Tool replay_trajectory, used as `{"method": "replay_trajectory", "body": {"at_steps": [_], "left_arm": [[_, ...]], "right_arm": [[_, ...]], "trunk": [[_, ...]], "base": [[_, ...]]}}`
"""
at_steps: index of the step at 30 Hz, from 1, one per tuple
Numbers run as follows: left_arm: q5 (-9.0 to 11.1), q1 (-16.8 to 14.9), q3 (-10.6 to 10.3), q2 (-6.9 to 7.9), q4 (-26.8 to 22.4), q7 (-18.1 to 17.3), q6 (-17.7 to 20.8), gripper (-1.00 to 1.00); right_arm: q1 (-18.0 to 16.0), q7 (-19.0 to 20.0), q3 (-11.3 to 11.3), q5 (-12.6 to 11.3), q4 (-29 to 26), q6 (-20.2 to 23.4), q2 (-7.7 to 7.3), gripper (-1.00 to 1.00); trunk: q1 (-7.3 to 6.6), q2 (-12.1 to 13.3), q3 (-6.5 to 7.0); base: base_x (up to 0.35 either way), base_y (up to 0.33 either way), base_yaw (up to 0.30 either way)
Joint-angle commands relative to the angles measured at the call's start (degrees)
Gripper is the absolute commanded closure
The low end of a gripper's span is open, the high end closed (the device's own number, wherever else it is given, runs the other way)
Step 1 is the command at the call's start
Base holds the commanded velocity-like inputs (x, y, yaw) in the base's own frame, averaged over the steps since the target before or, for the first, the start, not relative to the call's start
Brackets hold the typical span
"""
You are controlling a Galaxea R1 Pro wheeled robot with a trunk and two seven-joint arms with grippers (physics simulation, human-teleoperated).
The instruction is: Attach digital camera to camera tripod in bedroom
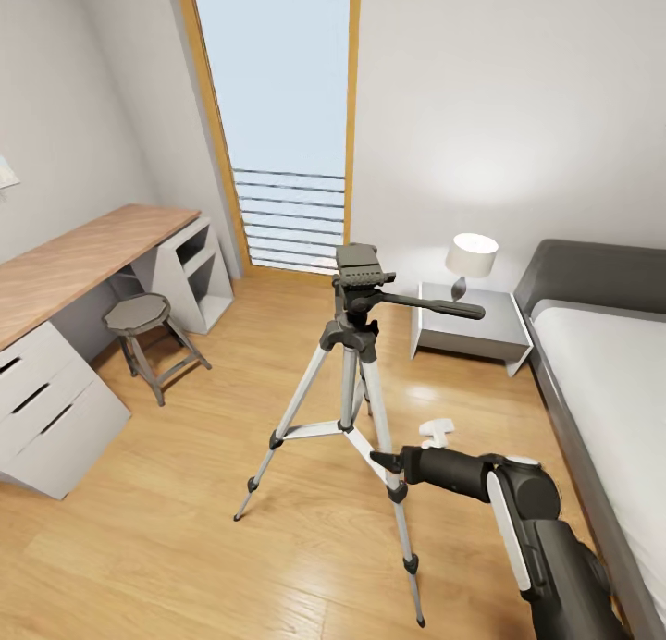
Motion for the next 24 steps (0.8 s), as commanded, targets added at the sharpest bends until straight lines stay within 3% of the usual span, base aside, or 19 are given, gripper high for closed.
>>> {"method": "replay_trajectory", "body": {"at_steps": [1,4,10,18,24], "left_arm": [[0.39,-0.02,-0.47,0.00,-0.01,0.10,-0.09,1.00],[0.39,-0.01,-0.47,0.00,-0.01,0.10,-0.09,1.00],[0.39,-0.02,-0.47,0.00,-0.01,0.10,-0.09,1.00],[0.39,0.00,-0.47,0.00,-0.01,0.10,-0.09,1.00],[0.52,0.08,-0.38,-0.21,-0.01,0.10,-0.09,1.00]], "right_arm": [[-0.05,0.39,0.43,0.37,-0.01,-0.20,0.18,-1.00],[-0.02,-1.14,2.67,0.47,0.54,-5.77,1.12,-1.00],[-0.02,-5.99,3.46,0.34,2.34,-14.27,1.41,-1.00],[-0.02,-7.61,3.62,0.33,2.65,-17.08,1.44,-1.00],[-0.07,-8.69,1.67,0.59,1.59,-16.34,0.73,-1.00]], "trunk": [[0.03,-0.10,-0.09],[0.03,-0.10,-0.09],[0.03,-0.10,-0.09],[0.03,-0.10,-0.09],[0.03,-0.10,-0.09]], "base": [[0.000,0.000,0.000],[0.000,0.000,0.000],[0.000,0.000,0.000],[0.000,0.000,0.000],[0.000,0.000,0.000]]}}
